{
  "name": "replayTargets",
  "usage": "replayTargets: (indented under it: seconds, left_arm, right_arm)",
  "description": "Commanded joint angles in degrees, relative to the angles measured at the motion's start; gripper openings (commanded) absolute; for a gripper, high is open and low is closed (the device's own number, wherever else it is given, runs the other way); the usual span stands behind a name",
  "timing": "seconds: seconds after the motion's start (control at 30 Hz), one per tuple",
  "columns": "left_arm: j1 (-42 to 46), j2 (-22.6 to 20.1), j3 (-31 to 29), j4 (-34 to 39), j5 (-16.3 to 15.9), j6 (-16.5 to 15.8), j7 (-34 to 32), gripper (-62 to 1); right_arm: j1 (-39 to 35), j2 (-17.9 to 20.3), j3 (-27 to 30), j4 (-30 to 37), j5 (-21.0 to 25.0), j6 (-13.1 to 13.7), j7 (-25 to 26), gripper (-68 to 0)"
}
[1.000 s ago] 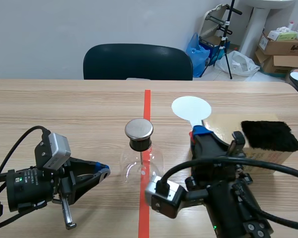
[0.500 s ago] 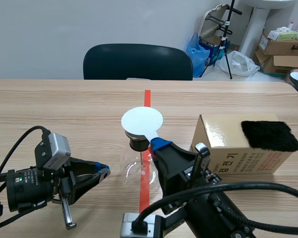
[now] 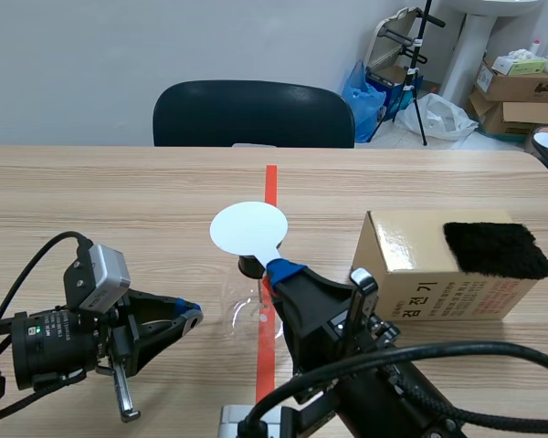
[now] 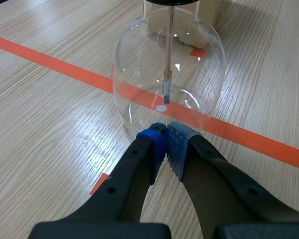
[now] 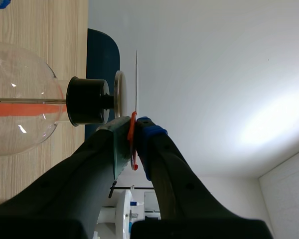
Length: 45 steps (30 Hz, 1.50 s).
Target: Do the electroscope experiment
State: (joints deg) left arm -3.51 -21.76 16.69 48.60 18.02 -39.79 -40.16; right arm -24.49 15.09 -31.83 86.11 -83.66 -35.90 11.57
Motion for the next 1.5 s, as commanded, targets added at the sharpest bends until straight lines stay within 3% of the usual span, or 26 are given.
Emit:
replayTargets:
  seconds: [0.0, 0.57, 0.8, 1.0, 1.47]
  left_arm:
    - [0.0, 0.0, -0.5, 1.0, -0.8, -0.1, -0.7, -56.7]
    - [0.0, 0.0, -0.6, 1.0, -0.8, -0.1, -0.8, -56.7]
    - [0.0, 0.0, -0.6, 1.0, -0.8, -0.1, -0.8, -56.7]
    - [0.0, 0.0, -0.6, 1.1, -0.8, -0.1, -1.0, -56.7]
    - [0.0, 0.0, -0.6, 1.1, -0.8, -0.1, -1.0, -56.7]
  right_arm:
    - [0.4, 0.6, 0.3, 1.0, 0.0, -0.5, -0.1, -66.5]
    - [0.4, 0.6, 0.3, 1.0, 0.0, -0.5, -0.4, -66.5]
    - [0.4, 0.6, 0.3, 1.0, 0.0, -0.5, -2.9, -66.5]
    - [0.4, 0.6, 0.3, 1.0, 0.0, -0.5, -8.6, -66.5]
    - [0.4, 0.6, 0.3, 1.0, 0.0, -0.5, -27.3, -66.5]
